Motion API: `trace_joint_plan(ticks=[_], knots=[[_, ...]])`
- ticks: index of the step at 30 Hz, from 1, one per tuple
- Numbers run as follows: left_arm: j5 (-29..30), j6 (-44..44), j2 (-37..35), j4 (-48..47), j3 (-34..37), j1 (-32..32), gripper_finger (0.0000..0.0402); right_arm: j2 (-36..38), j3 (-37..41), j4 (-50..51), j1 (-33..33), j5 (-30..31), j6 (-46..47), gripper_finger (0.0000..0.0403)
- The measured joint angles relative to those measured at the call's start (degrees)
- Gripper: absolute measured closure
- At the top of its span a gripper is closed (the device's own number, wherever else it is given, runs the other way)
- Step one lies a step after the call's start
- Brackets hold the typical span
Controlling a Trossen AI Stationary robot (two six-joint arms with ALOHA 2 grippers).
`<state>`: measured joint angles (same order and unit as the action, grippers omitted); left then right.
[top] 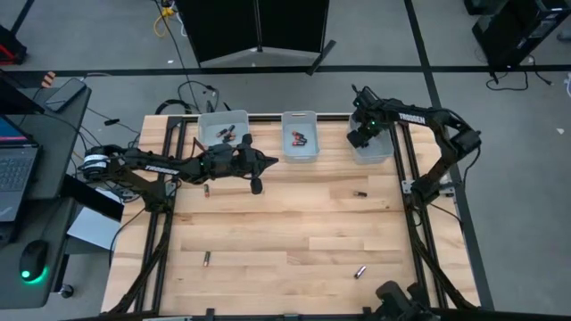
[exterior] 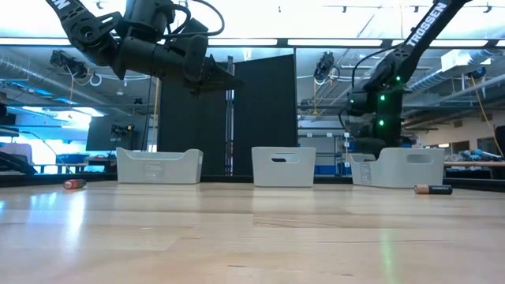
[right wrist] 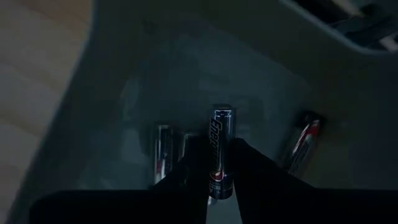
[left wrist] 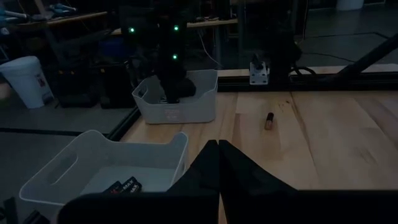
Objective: Sort batteries
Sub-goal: Put the top black silver battery into the right bin, then put the top black brown battery into the left bin
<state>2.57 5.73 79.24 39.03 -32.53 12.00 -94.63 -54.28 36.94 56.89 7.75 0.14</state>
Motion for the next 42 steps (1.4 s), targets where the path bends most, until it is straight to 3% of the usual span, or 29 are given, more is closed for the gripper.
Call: trace_joint_plan(ticks=[4, 14, 18, 25, 29, 35, 42], knots=[[0.0, 0.0, 0.0, 0.0, 0.0, 0.0, 0.0398, -0.8, -1.0, -0.1, -0.4, 0.4, 0.0, 0.0333], [0.0, 0.0, 0.0, -0.4, 0.1, -0.1, 0.0398, 0.7, -1.0, 0.4, -0.5, 2.3, -0.7, 0.0251], [0.0, 0.0, 0.0, -0.8, 0.1, -0.1, 0.0398, 2.2, -1.0, 1.2, -0.8, 2.2, -2.7, 0.0244], [0.0, 0.2, 0.0, -1.3, 0.1, -0.1, 0.0397, 7.5, -7.0, 15.8, -4.8, -1.8, -6.2, 0.0291], [0.0, 0.2, 0.0, -1.5, 0.1, -0.1, 0.0392, 12.1, -9.5, 18.8, -9.2, -2.6, -7.1, 0.0325], [0.0, 0.2, 0.0, -2.8, 0.1, -0.1, 0.0390, 17.4, -9.5, 22.6, -16.1, -14.9, -7.3, 0.0364], [0.0, 0.0, 0.0, -4.3, 0.1, -0.1, 0.0389, 18.9, -9.0, 26.9, -27.6, -17.9, -3.2, 0.0366]])
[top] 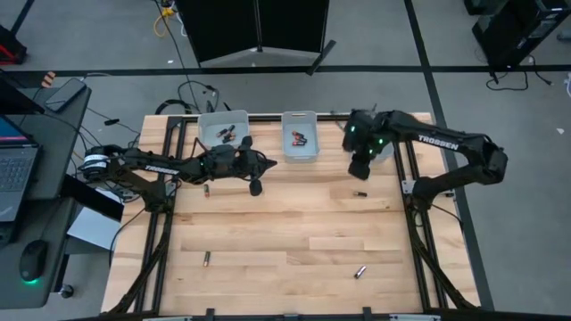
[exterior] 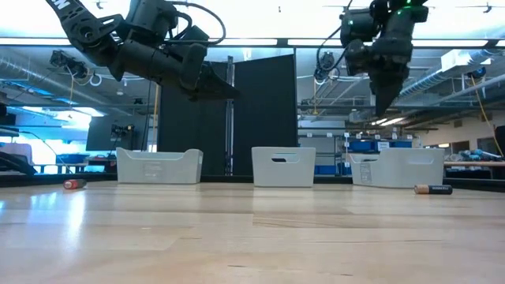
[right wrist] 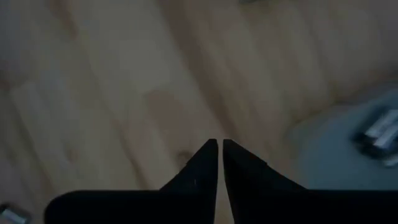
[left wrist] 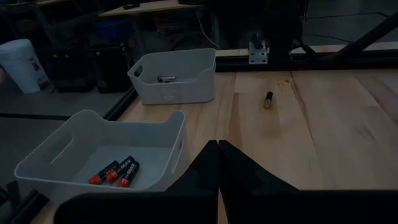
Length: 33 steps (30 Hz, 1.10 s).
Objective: Sort batteries
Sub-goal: Put the top black brown battery into the left bin
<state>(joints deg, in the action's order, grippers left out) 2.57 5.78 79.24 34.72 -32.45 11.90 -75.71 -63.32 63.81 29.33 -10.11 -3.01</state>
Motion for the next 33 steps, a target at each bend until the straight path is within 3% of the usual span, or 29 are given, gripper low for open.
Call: trace_joint_plan(ticks=[6, 15, 23, 33], knots=[[0.0, -0.3, 0.0, 0.0, 0.0, 0.0, 0.0389, 0.0, 6.3, 0.1, -10.1, 4.7, 6.2, 0.0330], [-0.6, -1.3, 0.0, -0.4, 0.0, 0.0, 0.0389, -0.1, 17.9, -7.1, -18.0, 6.9, 13.6, 0.0277], [-0.7, -1.5, 0.0, -0.4, 0.0, 0.0, 0.0389, -0.1, 23.6, -14.9, -19.2, 7.1, 15.1, 0.0266], [-0.8, -1.6, 0.2, -2.3, 0.0, 0.0, 0.0389, -0.4, 26.3, -15.8, -19.2, 7.5, 16.0, 0.0268]])
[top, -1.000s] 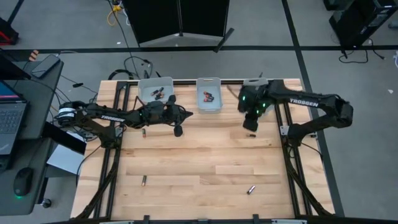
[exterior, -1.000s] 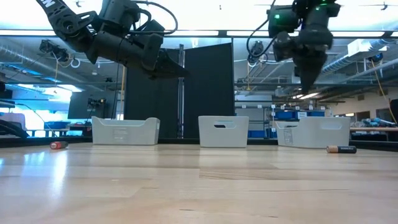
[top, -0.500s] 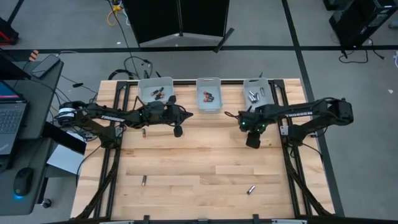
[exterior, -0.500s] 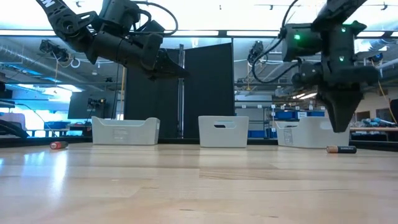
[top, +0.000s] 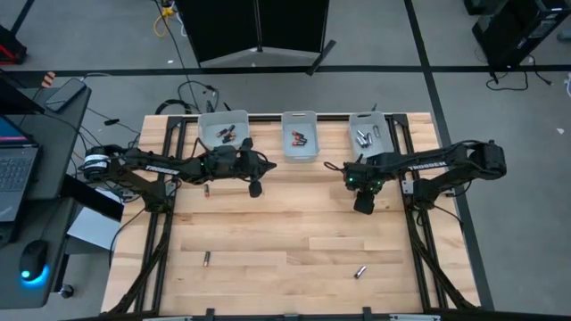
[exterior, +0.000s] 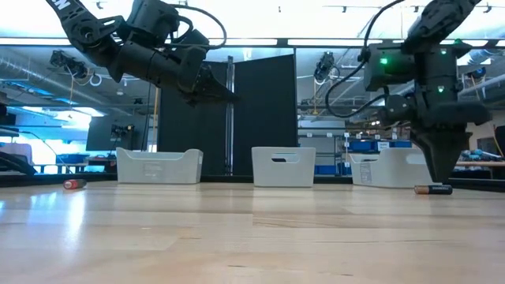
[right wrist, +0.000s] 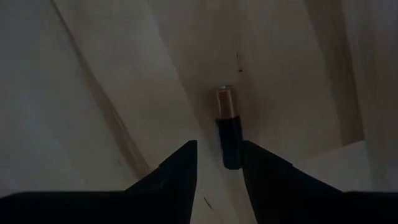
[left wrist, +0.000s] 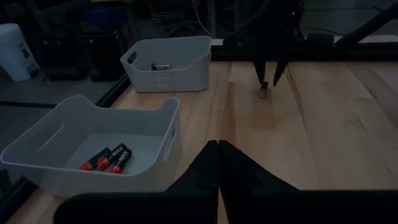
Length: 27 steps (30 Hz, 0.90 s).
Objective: Sort batteries
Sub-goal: Put the top black brown battery into the left bin
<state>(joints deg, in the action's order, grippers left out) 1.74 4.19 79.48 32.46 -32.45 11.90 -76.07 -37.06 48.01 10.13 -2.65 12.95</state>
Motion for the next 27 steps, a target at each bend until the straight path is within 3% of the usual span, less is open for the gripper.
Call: trace_joint_plan(ticks=[12, 19, 24, 27], knots=[[-0.1, 0.0, 0.0, -1.1, 0.0, 0.0, 0.0389, -9.5, -0.5, 0.2, -0.2, 1.8, 0.5, 0.0274], [-1.8, -3.7, 0.0, -1.0, 0.0, 0.0, 0.0389, -6.9, -0.8, -0.6, -0.9, 0.9, 0.4, 0.0348], [-4.5, -8.9, 0.0, 0.1, 0.0, -0.1, 0.0391, -2.7, -0.5, -12.4, -1.6, -1.2, -0.4, 0.0349], [-4.5, -10.8, 0.1, 2.4, 0.0, 0.0, 0.0391, -2.0, 0.1, -24.3, -2.2, -1.9, -1.3, 0.0349]])
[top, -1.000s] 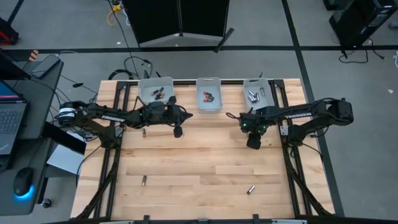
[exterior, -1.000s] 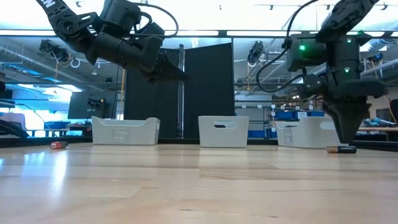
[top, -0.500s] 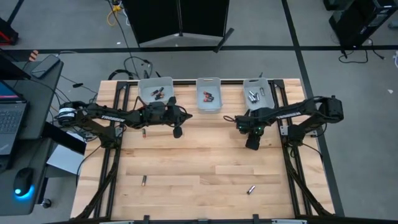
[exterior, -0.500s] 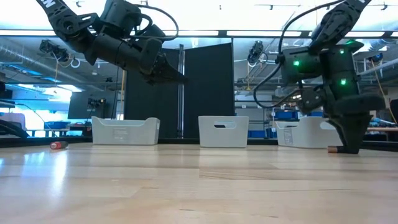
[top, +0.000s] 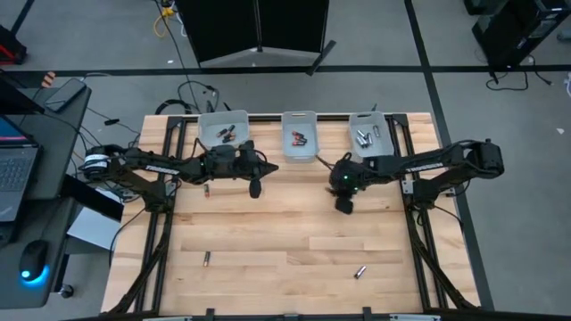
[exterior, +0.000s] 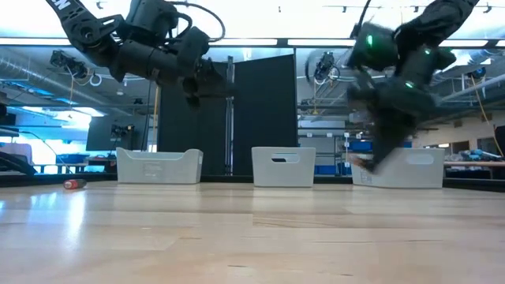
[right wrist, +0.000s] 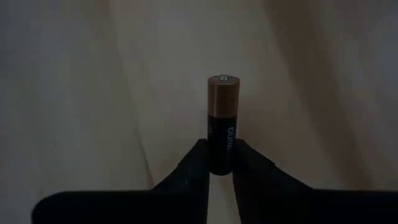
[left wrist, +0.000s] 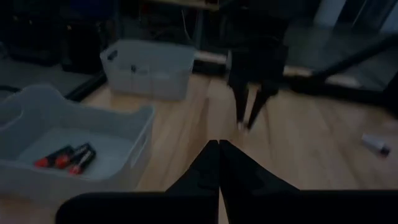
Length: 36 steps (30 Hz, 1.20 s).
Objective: Sort batteries
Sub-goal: Put the top black brown battery into the left bin
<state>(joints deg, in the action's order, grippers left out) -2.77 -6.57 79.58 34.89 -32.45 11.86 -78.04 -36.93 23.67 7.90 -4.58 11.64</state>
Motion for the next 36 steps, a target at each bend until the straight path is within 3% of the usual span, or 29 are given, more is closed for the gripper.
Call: trace_joint_plan(ticks=[8, 12, 20, 27, 36], knots=[[-4.2, -4.5, 1.7, 8.2, 0.0, 0.0, 0.0391, -1.1, 2.6, -41.1, -0.4, 0.7, -6.8, 0.0349], [-5.3, -4.6, 1.7, 11.7, 0.0, 0.0, 0.0385, -1.5, 2.5, -51.0, -0.3, 0.9, -10.8, 0.0349], [-5.8, -4.3, 1.9, 15.3, -0.2, -2.0, 0.0315, -1.6, 2.4, -54.8, 0.0, 1.0, -12.0, 0.0349], [-6.2, -2.9, 7.0, 15.2, -5.4, -3.2, 0.0255, -1.6, 2.4, -55.3, -0.3, 1.1, -12.8, 0.0349], [-8.7, -1.4, 12.8, 16.7, -10.7, -3.3, 0.0242, -1.6, 2.4, -56.8, -0.8, 1.1, -13.4, 0.0349]])
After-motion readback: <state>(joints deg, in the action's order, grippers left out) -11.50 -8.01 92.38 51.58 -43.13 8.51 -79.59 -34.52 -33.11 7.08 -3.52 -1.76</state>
